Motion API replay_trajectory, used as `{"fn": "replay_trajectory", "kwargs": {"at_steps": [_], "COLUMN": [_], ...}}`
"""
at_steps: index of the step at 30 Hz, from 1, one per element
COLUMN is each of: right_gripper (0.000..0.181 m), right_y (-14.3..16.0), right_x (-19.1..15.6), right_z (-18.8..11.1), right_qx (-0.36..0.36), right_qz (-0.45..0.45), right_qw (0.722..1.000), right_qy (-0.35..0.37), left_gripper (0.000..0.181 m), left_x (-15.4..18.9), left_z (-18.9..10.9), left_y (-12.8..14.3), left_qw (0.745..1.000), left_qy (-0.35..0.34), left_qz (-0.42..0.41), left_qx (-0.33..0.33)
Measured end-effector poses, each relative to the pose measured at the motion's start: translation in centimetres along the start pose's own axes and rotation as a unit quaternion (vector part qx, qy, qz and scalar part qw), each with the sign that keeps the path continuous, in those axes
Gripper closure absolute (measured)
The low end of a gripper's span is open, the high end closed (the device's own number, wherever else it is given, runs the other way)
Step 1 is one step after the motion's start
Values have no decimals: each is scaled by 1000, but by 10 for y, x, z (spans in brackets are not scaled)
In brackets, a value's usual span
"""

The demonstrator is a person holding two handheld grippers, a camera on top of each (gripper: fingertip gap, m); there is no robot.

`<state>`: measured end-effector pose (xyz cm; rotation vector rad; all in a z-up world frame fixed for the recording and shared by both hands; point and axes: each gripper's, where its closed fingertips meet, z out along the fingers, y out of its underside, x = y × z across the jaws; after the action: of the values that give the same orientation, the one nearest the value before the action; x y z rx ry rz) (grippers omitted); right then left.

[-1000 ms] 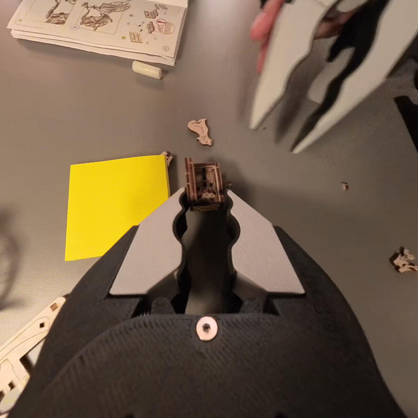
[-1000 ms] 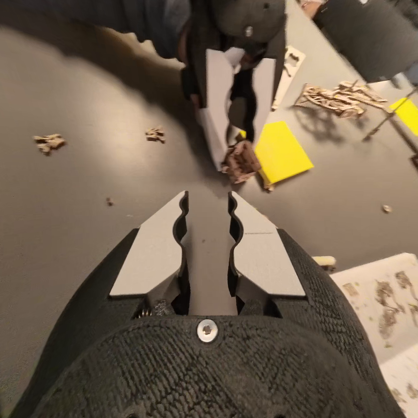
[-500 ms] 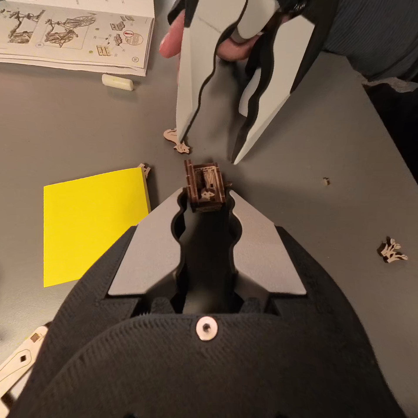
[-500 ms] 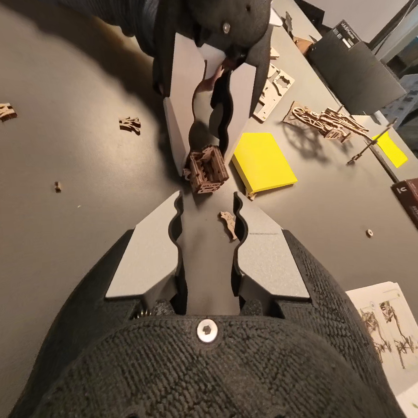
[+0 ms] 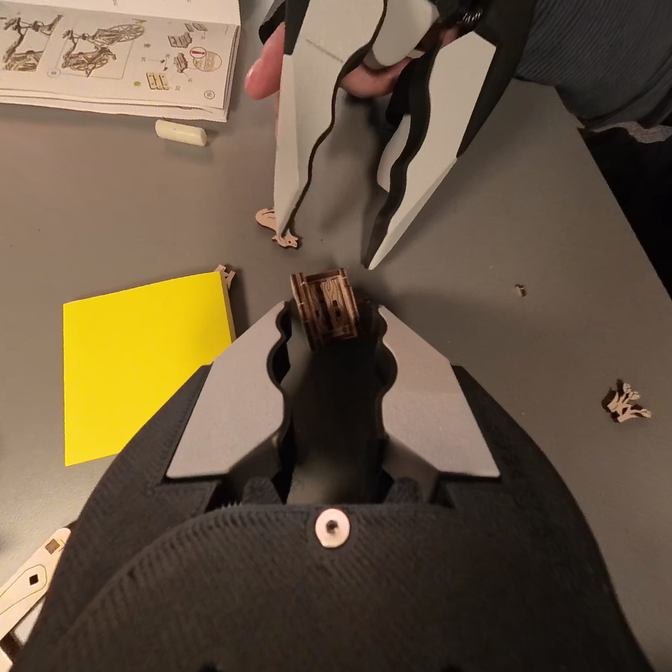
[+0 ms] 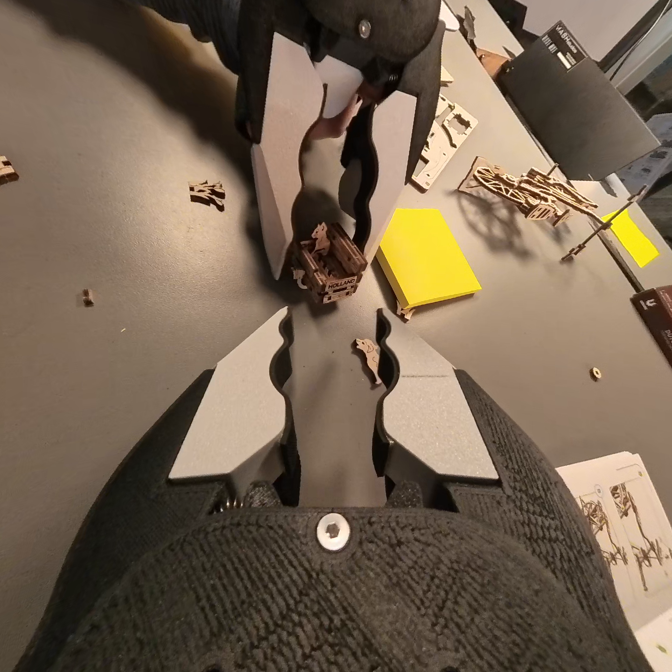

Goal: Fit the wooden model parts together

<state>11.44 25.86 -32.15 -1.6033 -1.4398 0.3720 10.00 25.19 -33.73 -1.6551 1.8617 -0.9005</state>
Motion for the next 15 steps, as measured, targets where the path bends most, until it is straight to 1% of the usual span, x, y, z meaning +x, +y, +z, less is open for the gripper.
{"fn": "replay_trajectory", "kwargs": {"at_steps": [3, 5, 8, 10, 13, 15], "right_gripper": [137, 136, 135, 135, 136, 137], "right_y": [-2, -5, -11, -19, -27, -31], "right_x": [1, 3, 9, 17, 28, 32], "right_z": [-2, -4, -11, -19, -30, -33], "right_qx": [9, 20, 51, 87, 127, 144], "right_qz": [2, 4, 10, 4, -10, -21], "right_qw": [1000, 1000, 998, 994, 986, 981], "right_qy": [4, 8, 26, 59, 109, 132], "left_gripper": [130, 125, 124, 124, 124, 127], "left_x": [-3, -6, -10, -9, 8, 29], "left_z": [-3, -11, -35, -54, -74, -76], "left_y": [3, 5, 3, 4, 14, 20], "left_qw": [1000, 999, 997, 992, 984, 982], "left_qy": [-13, -33, -76, -109, -151, -154], "left_qz": [-2, -4, -19, -39, -74, -92], "left_qx": [-10, -7, 24, 50, 59, 54]}}
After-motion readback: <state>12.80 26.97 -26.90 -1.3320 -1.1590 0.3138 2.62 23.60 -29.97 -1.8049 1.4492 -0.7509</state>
